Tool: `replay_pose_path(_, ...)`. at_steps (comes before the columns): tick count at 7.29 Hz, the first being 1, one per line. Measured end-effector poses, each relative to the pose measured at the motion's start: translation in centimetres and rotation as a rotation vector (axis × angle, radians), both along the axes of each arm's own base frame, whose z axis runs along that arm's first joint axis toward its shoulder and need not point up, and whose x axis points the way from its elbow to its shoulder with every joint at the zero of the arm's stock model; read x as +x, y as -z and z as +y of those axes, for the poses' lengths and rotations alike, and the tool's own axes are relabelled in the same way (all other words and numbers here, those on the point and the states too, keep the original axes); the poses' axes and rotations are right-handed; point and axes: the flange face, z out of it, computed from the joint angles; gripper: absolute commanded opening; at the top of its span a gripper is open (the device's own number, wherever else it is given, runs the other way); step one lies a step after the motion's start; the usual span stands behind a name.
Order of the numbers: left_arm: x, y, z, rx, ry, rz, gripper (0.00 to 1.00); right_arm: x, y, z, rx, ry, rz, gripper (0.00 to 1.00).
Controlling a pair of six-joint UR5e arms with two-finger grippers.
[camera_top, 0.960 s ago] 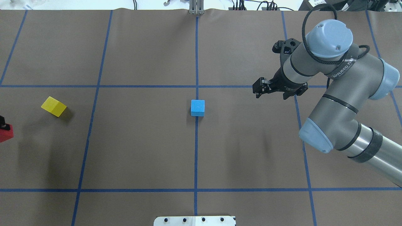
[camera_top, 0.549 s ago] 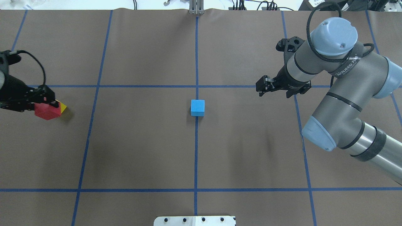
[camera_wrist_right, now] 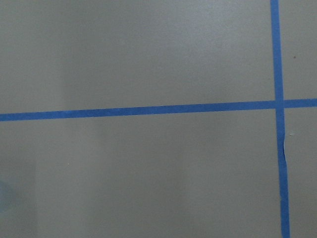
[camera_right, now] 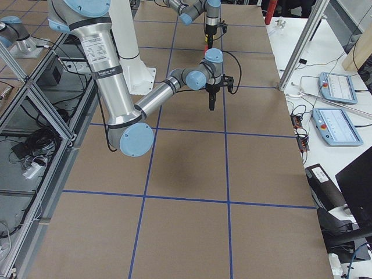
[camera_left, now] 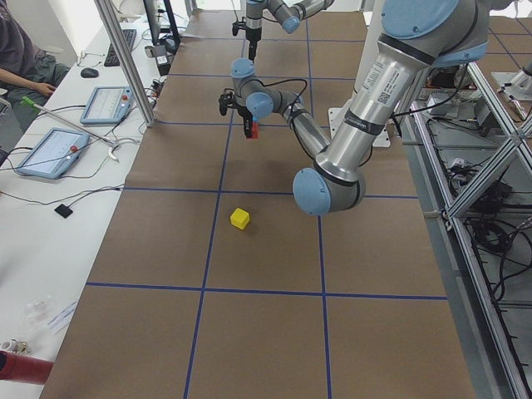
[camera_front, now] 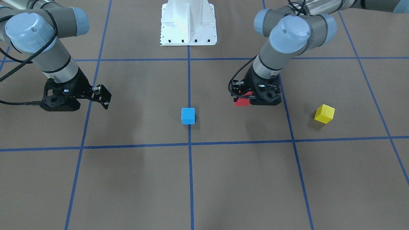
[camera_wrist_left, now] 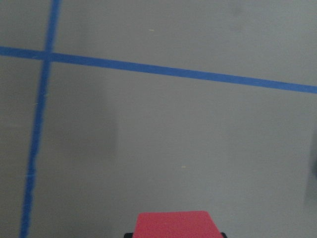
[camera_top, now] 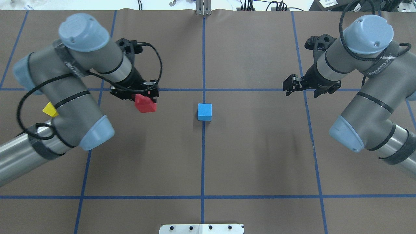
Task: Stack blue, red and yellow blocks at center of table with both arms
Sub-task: 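Carry the red cube with the left gripper over the blue cube, then lower the red cube onto the blue cube and open the left gripper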
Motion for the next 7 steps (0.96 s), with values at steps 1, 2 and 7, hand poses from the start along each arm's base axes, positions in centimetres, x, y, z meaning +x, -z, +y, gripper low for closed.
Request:
replay_pose_path(1,3.8,2.9,-1.2,0.022,-0.003,-0.021,0.00,1.6,-1.6,0.1,-0.002,-0.006,0.017,1.00)
replay_pose_path(2,7.3,4.8,-0.6,0.045,-0.011,-0.040,0.00,2.7,-2.9,0.3,0.000,-0.010,0.026,1.00)
replay_pose_path(7,13.7,9.2,-0.2,0.043,-0.008,-0.074,0.00,3.7,-4.5,0.7,0.002,-0.012,0.032,1.00)
